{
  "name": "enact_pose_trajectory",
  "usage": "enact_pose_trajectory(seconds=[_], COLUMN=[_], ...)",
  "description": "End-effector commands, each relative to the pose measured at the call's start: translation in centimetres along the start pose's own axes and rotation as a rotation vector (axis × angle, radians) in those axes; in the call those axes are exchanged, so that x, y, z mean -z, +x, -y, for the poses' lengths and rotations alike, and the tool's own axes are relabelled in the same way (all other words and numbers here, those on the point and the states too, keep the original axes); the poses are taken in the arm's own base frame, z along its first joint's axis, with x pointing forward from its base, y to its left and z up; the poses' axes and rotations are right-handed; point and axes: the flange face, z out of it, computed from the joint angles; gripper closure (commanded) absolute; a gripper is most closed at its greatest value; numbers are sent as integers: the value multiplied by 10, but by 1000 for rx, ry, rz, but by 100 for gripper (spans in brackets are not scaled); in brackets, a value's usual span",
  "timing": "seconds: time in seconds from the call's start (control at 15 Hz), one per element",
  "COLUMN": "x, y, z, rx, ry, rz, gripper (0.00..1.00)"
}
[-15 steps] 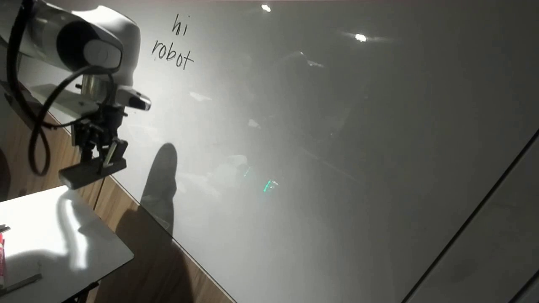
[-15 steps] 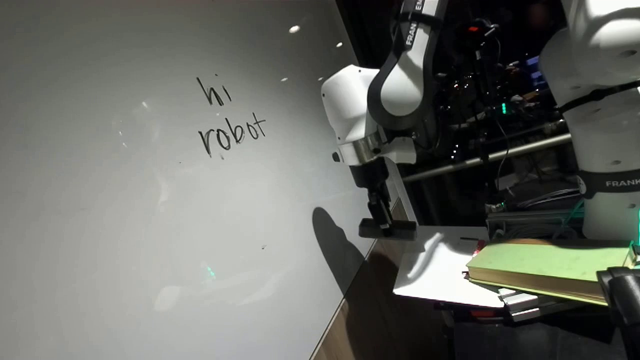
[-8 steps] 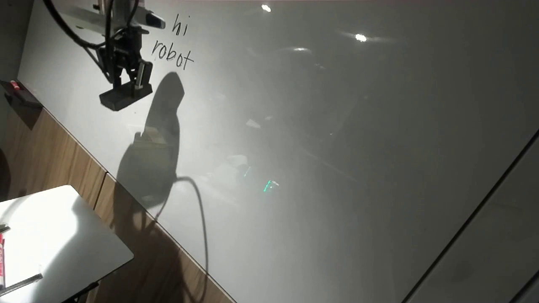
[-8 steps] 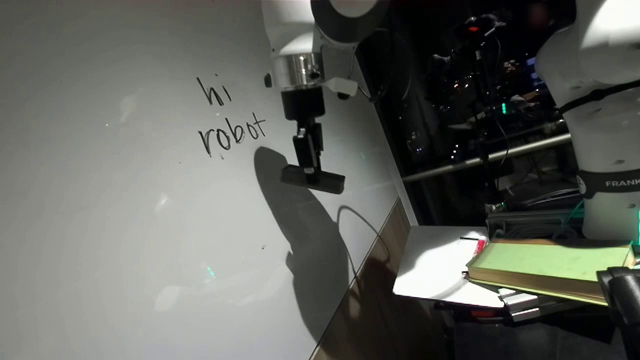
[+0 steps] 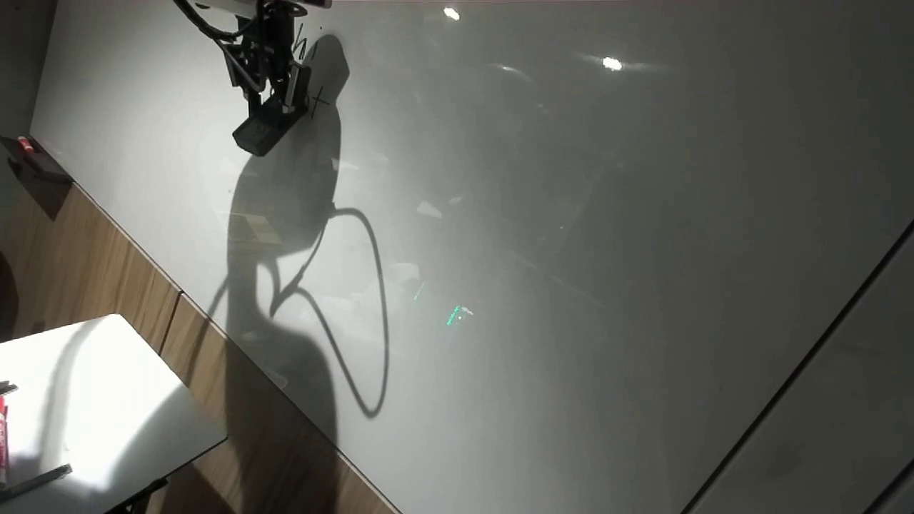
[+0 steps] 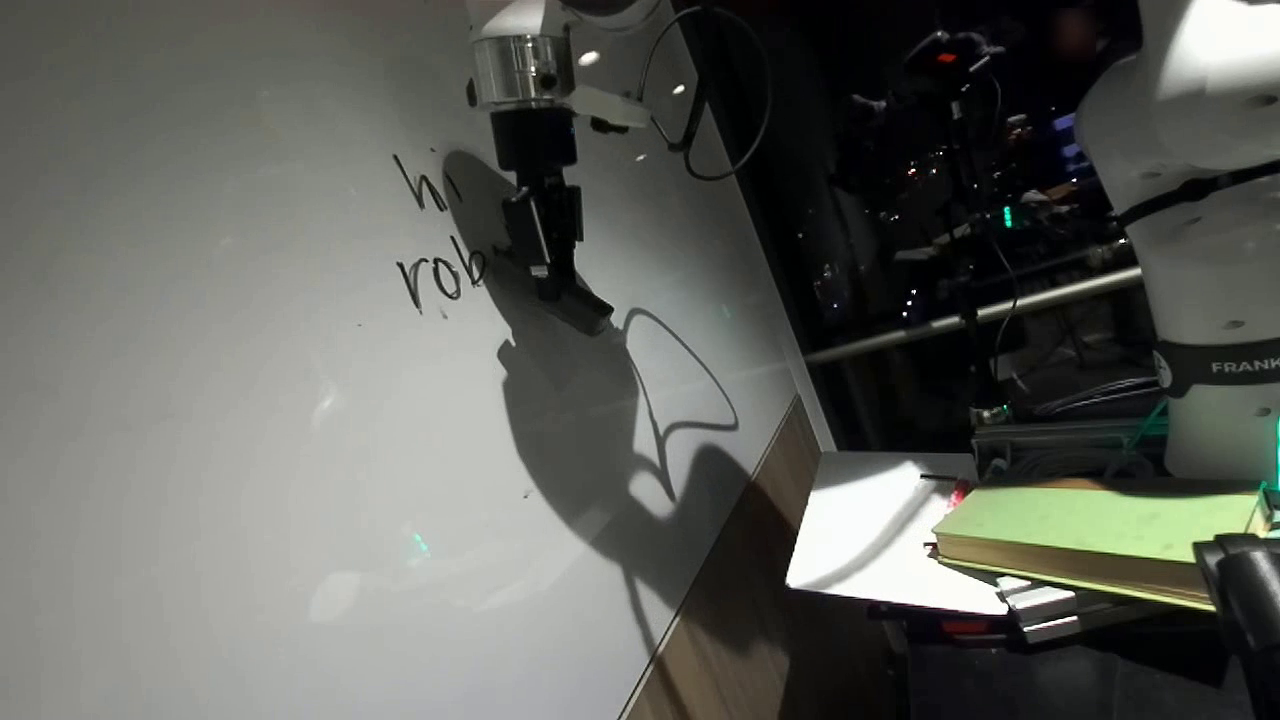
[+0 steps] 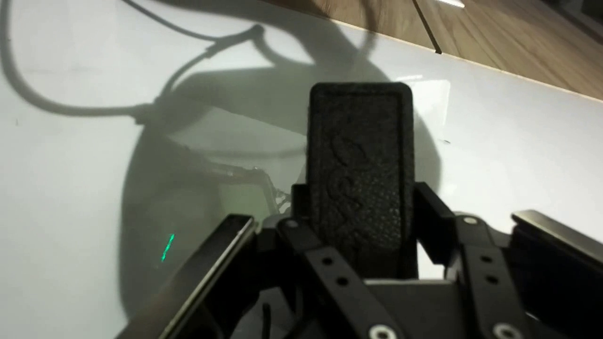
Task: Use the duster to erase the writings on the whiteboard
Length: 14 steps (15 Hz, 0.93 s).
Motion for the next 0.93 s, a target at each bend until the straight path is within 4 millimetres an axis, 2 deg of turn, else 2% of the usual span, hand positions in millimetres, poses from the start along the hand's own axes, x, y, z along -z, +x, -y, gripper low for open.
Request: enact_pose_trajectory(seconds=[0.0,0.27,0.47,0.73,0.87], x=[19,39,59,108,132], y=[37,59,69,84,92], z=[-14,-17,-23,-24,-14], rx=[-14,-24,-29,-39,-37], ry=[-7,-2,-7,-1,6], rz=[-28,-54,-49,-79,-102], gripper=[70,70,70,70,70])
